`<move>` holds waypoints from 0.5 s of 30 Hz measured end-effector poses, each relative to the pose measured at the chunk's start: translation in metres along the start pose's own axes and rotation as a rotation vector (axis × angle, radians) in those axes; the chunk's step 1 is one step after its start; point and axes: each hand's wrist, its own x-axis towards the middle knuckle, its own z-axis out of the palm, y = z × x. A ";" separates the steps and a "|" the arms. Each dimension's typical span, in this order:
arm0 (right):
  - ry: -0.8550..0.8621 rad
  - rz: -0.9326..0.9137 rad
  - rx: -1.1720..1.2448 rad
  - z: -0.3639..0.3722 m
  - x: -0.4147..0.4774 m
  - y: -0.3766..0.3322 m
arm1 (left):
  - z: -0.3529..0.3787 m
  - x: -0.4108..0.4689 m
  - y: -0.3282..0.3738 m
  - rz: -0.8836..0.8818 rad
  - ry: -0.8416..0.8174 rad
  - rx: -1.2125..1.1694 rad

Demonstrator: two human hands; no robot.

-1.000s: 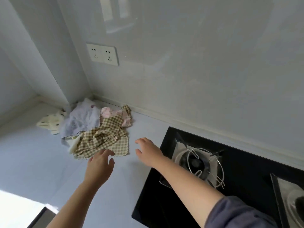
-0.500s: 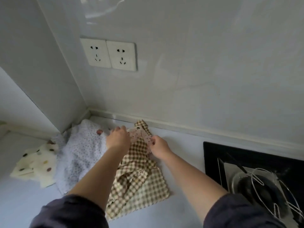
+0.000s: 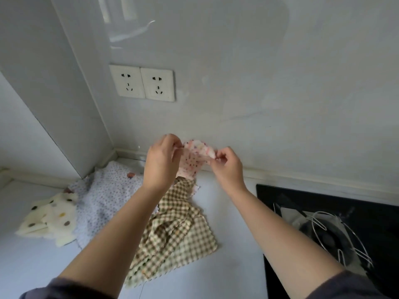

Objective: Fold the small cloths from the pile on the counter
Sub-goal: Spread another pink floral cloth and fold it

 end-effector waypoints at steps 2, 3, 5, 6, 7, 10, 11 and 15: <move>-0.017 -0.073 -0.024 -0.017 -0.006 0.001 | -0.001 -0.005 0.011 0.033 0.000 0.018; -0.029 -0.100 -0.044 -0.023 -0.010 0.006 | 0.001 -0.011 0.012 0.043 -0.010 0.044; -0.058 -0.122 -0.074 -0.030 -0.021 0.023 | 0.010 -0.030 0.008 0.079 -0.050 0.116; -0.071 -0.132 -0.087 -0.032 -0.027 0.033 | 0.017 -0.041 0.003 0.098 -0.070 0.158; -0.080 -0.144 -0.092 -0.032 -0.033 0.045 | 0.024 -0.053 -0.002 0.112 -0.081 0.200; -0.124 -0.189 -0.086 -0.032 -0.051 0.077 | 0.045 -0.087 -0.018 0.159 -0.058 0.306; -0.144 -0.203 -0.079 -0.033 -0.056 0.086 | 0.051 -0.098 -0.022 0.183 -0.045 0.330; -0.228 -0.241 -0.075 -0.035 -0.081 0.108 | 0.062 -0.138 -0.027 0.258 0.028 0.373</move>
